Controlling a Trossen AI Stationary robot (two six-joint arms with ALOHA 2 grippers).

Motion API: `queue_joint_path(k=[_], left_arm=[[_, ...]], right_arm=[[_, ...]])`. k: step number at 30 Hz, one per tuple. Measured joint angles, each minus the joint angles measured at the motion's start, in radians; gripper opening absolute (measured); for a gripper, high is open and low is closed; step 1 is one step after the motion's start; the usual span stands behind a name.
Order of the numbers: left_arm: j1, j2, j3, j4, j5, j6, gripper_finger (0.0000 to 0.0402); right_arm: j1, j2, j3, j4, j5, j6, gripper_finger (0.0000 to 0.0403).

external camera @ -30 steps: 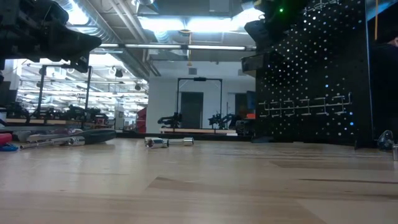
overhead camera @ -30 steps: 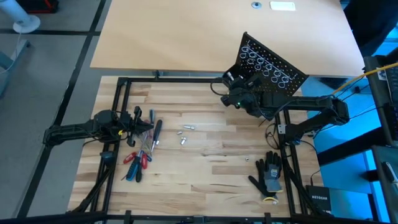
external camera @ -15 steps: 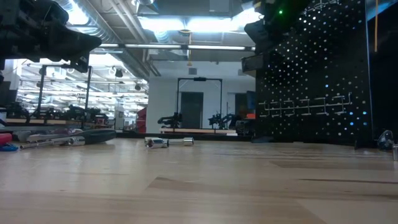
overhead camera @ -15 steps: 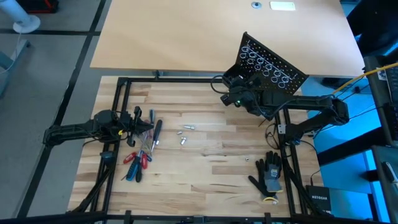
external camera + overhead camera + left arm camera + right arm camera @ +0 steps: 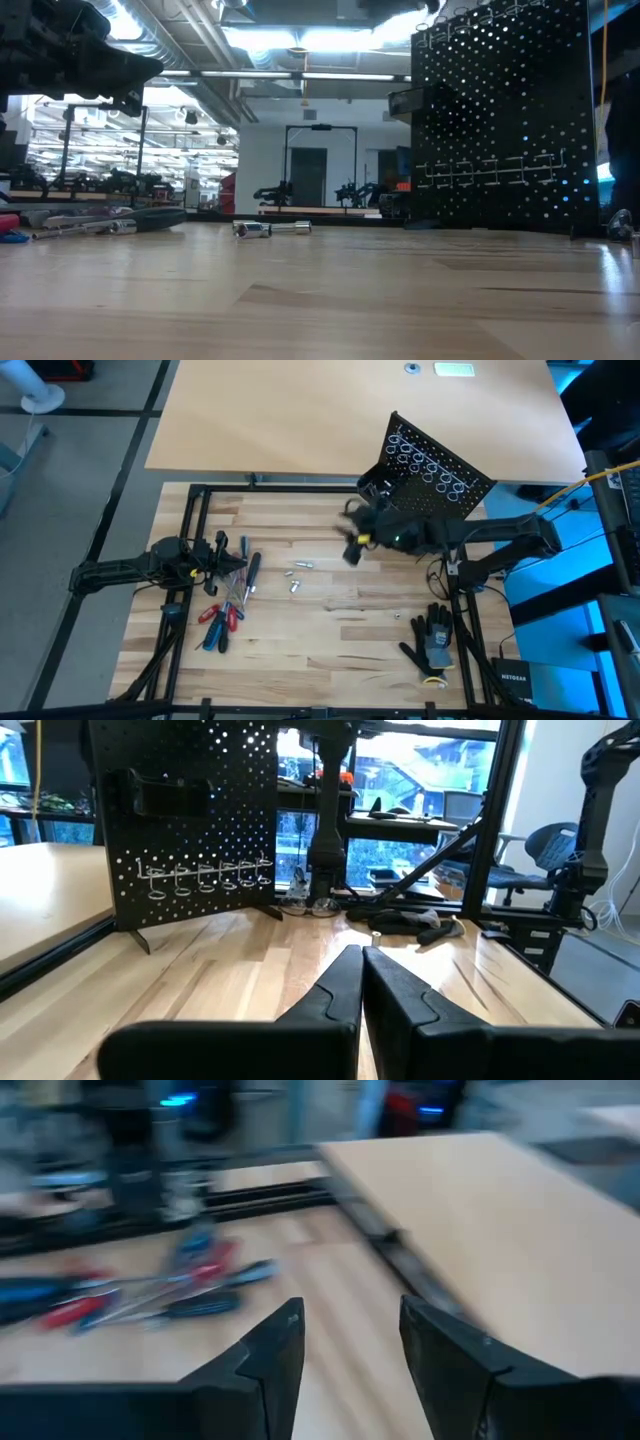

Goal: Hang tools onto peg board
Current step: Put the extension bar into the black pegboard bin

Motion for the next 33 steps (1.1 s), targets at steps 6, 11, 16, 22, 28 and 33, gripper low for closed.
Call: queue_joint_path(k=[6,11,16,22,28,33], left_arm=[[0.0,0.0,0.0,0.002,0.0,-0.001,0.0001],[0.0,0.0,0.0,0.001,0.0,0.003,0.0001],[0.0,0.0,0.0,0.002,0.0,0.012,0.0001],[0.0,0.0,0.0,0.002,0.0,0.013,0.0001],[0.0,0.0,0.0,0.002,0.0,0.013,0.0001],[0.0,0.0,0.0,0.001,0.0,0.012,0.0001]], right_arm=[[0.06,0.138,-0.042,0.091,-0.082,-0.008,0.0166],[0.065,0.319,-0.073,0.202,-0.141,-0.001,0.0166],[0.056,0.51,-0.071,0.317,-0.137,-0.017,0.0166],[-0.005,0.624,-0.07,0.335,-0.137,-0.021,0.0166],[-0.051,0.686,-0.07,0.389,-0.141,0.02,0.0166],[-0.069,0.702,-0.07,0.382,-0.23,0.027,0.0166]])
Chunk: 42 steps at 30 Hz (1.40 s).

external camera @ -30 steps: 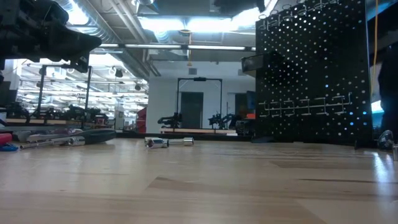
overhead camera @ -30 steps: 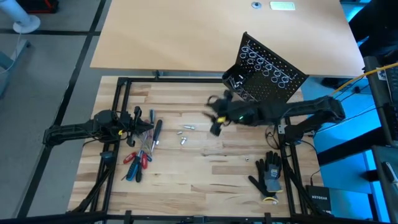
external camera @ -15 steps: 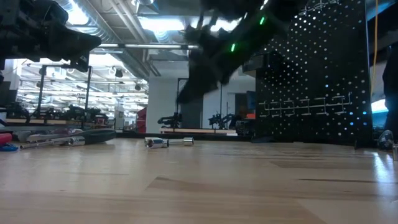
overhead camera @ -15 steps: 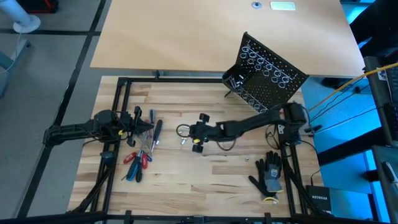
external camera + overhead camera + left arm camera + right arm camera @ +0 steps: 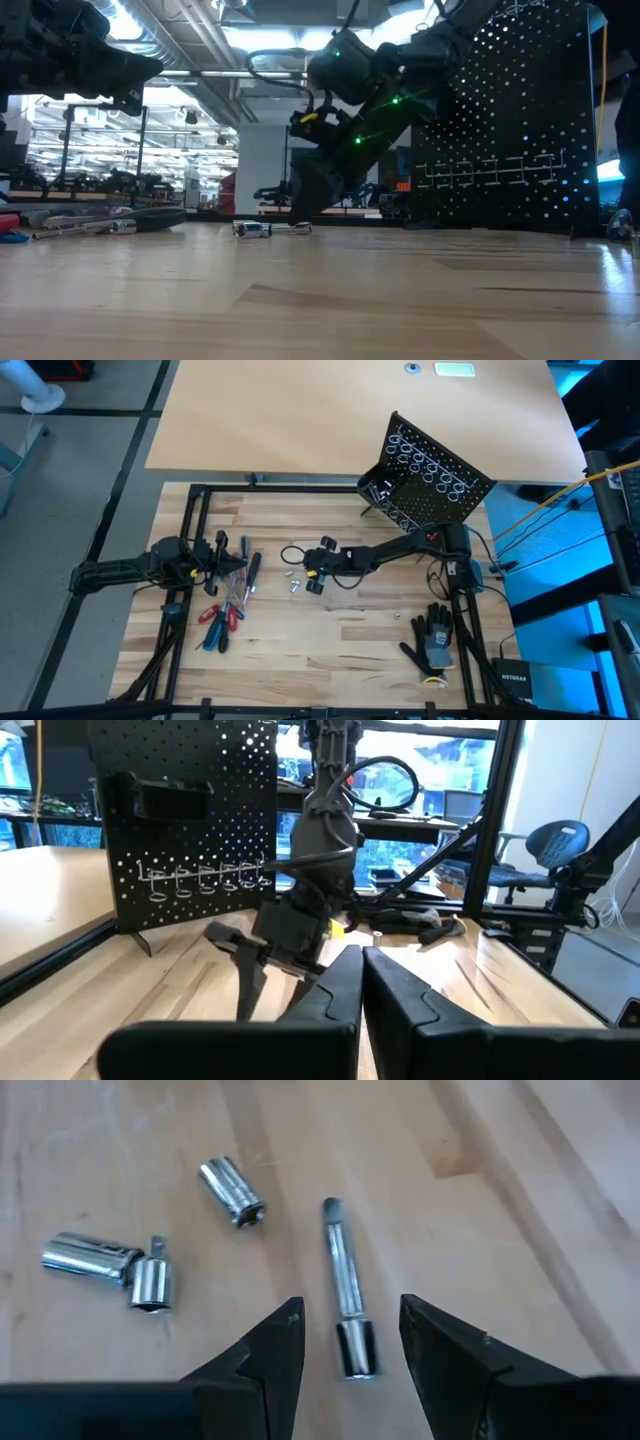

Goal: Hang tools onto peg board
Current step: Put the extension bar into the black pegboard bin

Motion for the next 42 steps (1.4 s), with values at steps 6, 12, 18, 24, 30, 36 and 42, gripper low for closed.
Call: queue_joint_path(k=[6,12,18,24,30,36,42], left_arm=[[0.0,0.0,0.0,0.0,0.0,-0.001,0.0001],[0.0,0.0,0.0,0.001,0.0,-0.004,0.0001],[0.0,0.0,0.0,0.001,0.0,-0.006,0.0001],[0.0,0.0,0.0,0.001,0.0,-0.006,0.0001],[0.0,0.0,0.0,0.001,0.0,-0.006,0.0001],[0.0,0.0,0.0,0.001,0.0,-0.007,0.0001],[0.0,0.0,0.0,0.0,0.0,-0.007,0.0001]], right_arm=[[0.002,0.034,0.002,-0.001,0.047,0.044,0.0165],[0.002,0.054,0.005,-0.003,0.029,0.048,0.0162],[0.003,0.056,0.005,-0.003,0.014,0.047,0.0101],[0.003,0.058,0.003,-0.014,0.012,0.046,0.0068],[0.005,0.03,0.0,-0.026,0.036,0.048,0.0081],[0.028,-0.076,-0.005,-0.089,0.111,0.051,0.007],[0.091,-0.218,-0.003,-0.21,0.292,0.045,0.0074]])
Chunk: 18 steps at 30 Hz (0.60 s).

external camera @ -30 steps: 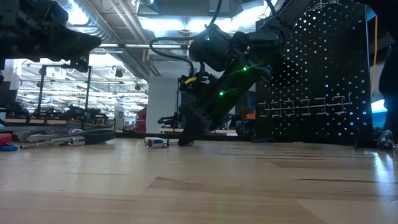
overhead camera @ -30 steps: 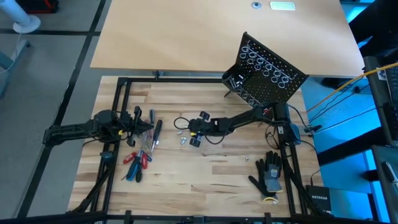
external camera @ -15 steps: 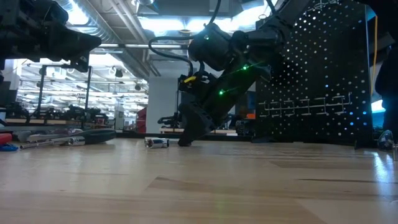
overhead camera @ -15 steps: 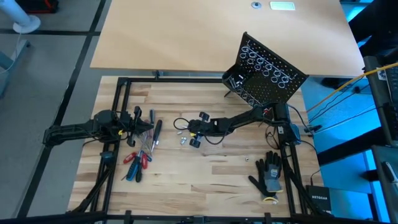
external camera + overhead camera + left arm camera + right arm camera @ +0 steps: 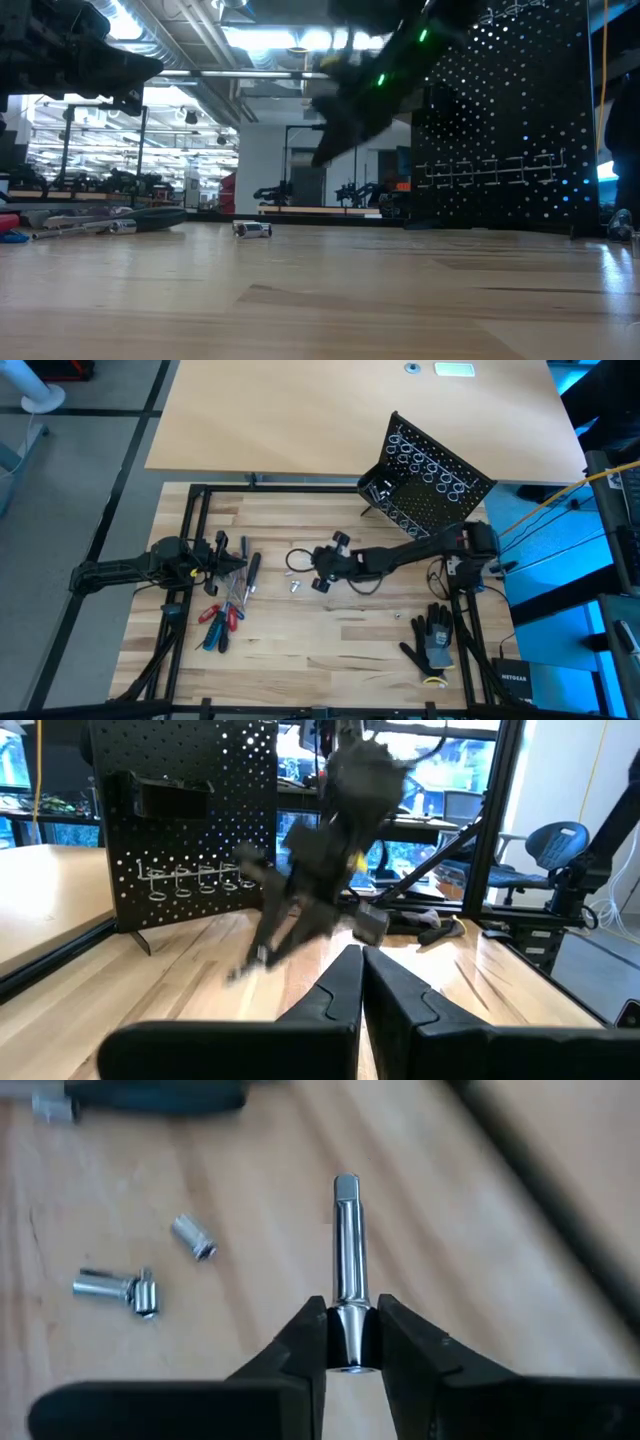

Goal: Hang tools onto peg board
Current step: Put the extension bar into the black pegboard bin

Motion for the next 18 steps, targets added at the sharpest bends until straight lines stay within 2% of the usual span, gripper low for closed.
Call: queue_joint_path(k=[5,11,18], left_arm=[[0.0,0.0,0.0,0.001,0.0,0.0,0.0001],[0.0,0.0,0.0,0.002,0.0,0.0,0.0001],[0.0,0.0,0.0,0.003,0.0,0.0,0.0001]], right_arm=[[0.039,-0.167,0.001,-0.115,0.197,-0.026,0.0079],[0.022,-0.351,0.002,-0.23,0.414,-0.033,0.0077],[-0.054,-0.464,0.003,-0.326,0.551,-0.053,0.008]])
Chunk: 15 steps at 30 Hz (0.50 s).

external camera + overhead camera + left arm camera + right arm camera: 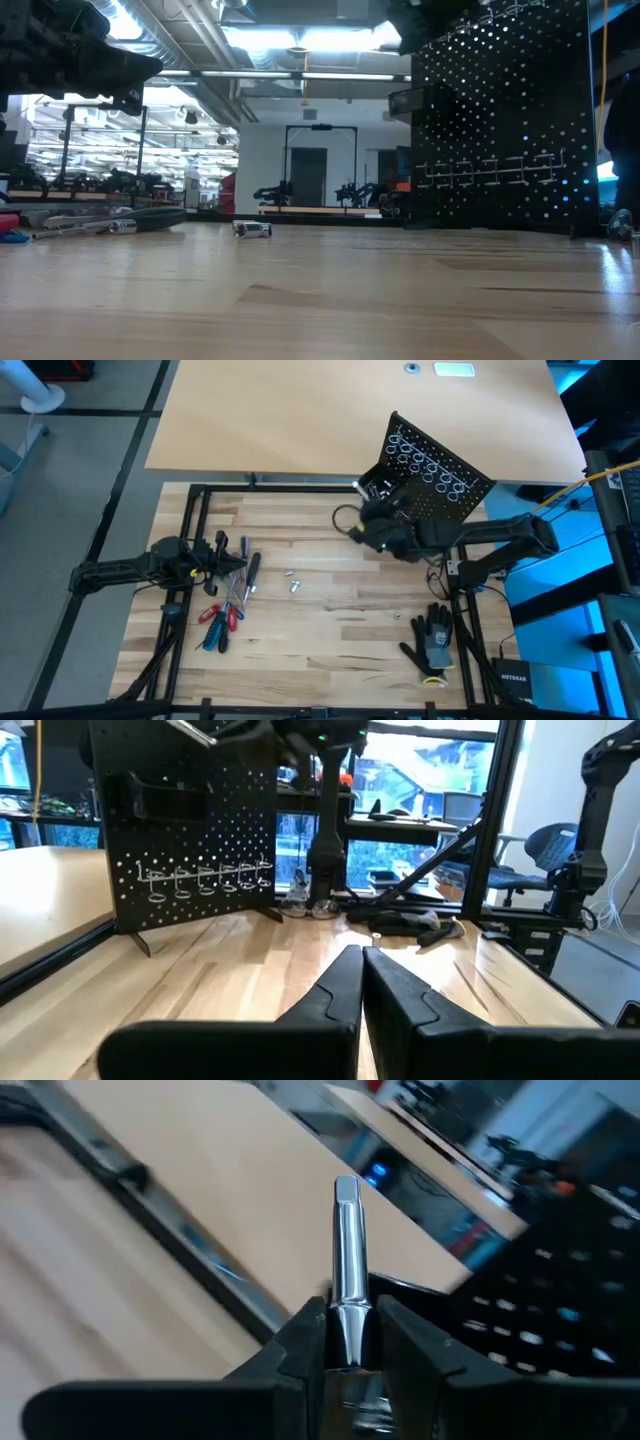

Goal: Hang tools onto peg board
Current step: Put the extension bar into the black pegboard bin

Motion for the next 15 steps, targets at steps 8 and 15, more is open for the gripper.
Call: queue_joint_path(k=[8,15], left_arm=[[0.0,0.0,0.0,-0.001,0.0,0.0,0.0001],[0.0,0.0,0.0,-0.001,0.0,0.0,0.0001]], right_arm=[[-0.129,-0.004,0.0,-0.093,-0.056,0.023,0.0082],[-0.19,-0.003,0.0,-0.106,-0.113,0.053,0.0105]])
